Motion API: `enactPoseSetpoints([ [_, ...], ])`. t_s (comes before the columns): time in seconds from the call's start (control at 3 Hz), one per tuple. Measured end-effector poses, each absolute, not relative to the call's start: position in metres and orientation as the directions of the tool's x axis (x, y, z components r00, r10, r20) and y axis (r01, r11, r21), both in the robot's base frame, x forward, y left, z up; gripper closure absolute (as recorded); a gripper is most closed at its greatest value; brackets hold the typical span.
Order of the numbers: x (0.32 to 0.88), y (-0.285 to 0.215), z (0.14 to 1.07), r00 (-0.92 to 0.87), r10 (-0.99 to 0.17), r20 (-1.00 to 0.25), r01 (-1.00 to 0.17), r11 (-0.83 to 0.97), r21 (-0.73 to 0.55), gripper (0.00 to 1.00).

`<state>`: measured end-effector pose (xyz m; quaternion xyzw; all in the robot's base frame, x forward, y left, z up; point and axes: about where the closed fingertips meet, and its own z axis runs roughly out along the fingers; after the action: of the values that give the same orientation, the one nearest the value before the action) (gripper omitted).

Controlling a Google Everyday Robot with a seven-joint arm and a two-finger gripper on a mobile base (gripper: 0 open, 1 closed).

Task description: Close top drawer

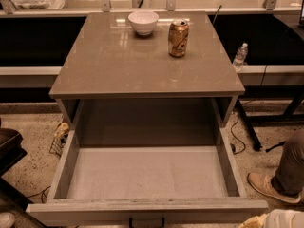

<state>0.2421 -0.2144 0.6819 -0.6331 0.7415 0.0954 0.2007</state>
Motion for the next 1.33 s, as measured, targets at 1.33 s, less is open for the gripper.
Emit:
enactPoseSetpoints([
  [1.33, 0.312, -0.153, 0.611, -0.04, -0.864, -0.502, -0.984, 0.121, -0.131, 1.0],
])
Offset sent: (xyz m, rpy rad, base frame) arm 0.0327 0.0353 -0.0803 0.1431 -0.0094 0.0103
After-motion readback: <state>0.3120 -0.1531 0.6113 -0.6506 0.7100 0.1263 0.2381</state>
